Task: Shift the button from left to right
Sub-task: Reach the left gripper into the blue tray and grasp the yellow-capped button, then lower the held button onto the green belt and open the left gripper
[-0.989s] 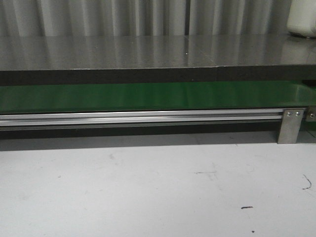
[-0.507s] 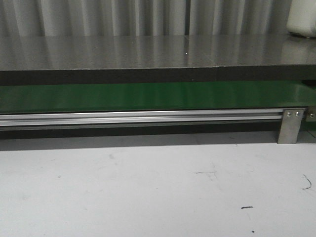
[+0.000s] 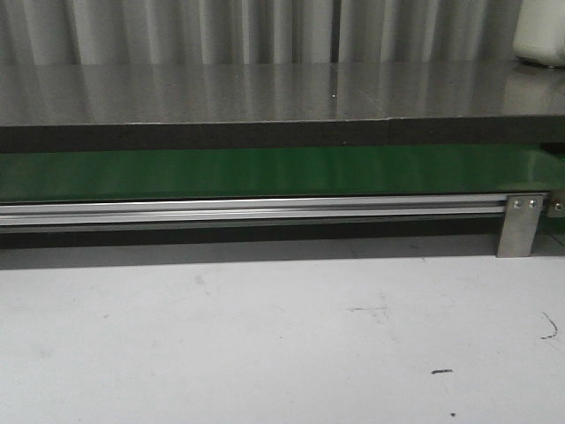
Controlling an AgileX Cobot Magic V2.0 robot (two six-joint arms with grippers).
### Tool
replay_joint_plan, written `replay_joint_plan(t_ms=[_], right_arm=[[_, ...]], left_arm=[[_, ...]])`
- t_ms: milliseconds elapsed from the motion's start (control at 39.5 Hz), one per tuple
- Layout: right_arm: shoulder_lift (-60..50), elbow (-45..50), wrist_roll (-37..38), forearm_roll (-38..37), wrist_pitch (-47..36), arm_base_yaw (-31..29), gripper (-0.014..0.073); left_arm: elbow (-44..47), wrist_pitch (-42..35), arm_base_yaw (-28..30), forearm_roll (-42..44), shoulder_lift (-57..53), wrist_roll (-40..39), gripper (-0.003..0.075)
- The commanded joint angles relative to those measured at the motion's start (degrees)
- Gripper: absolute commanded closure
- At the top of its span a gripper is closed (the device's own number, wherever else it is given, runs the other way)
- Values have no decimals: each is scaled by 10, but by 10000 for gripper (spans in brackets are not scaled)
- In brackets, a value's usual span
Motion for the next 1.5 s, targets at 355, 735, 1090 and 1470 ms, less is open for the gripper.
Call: replay_joint_plan(t_ms=[355,735,1090,1470], right_arm=[[7,-20,-4,0,-48,-3,-52],[7,-20,-4,0,-48,-3,-52],[7,-20,-4,0,-48,-3,-52],[7,-20,-4,0,-48,-3,-52]], left_arm=[[-38,14,1,10,12,1,240],[-44,43,1,40,12,1,577],[-100,57,-26,-26,-52,-3,578],[-105,151,-115,-39,-124,-6,578]])
